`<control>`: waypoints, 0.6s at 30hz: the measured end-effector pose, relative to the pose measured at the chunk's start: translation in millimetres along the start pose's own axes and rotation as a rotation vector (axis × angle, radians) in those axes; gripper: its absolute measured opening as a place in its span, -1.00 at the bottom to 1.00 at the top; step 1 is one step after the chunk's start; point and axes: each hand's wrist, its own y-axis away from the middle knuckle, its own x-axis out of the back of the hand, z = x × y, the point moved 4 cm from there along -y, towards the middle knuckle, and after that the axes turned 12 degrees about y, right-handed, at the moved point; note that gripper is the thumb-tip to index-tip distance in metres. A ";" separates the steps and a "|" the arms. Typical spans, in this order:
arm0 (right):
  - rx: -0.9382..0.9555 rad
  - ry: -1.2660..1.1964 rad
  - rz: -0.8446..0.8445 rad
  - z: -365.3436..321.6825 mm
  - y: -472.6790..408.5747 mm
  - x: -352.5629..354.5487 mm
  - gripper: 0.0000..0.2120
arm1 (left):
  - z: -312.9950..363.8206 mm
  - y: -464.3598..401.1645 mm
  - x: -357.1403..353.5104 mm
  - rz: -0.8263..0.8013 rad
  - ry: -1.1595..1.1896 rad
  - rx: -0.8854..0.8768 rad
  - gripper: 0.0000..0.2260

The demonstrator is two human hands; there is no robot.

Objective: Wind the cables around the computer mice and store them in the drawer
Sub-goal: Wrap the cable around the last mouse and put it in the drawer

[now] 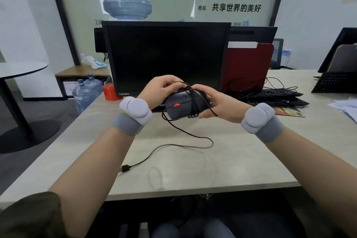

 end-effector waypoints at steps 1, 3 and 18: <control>-0.002 -0.049 -0.010 1.2 1.1 -0.5 -0.30 | -1.8 -0.2 1.8 0.000 0.029 0.007 -0.83; -0.015 -0.223 -0.002 5.9 2.3 1.9 -0.33 | -9.8 0.6 4.1 -0.017 0.110 0.073 -0.82; -0.086 -0.385 0.705 -1.5 -11.9 29.7 -0.46 | -19.1 16.9 -60.6 -0.312 -0.037 0.406 -0.72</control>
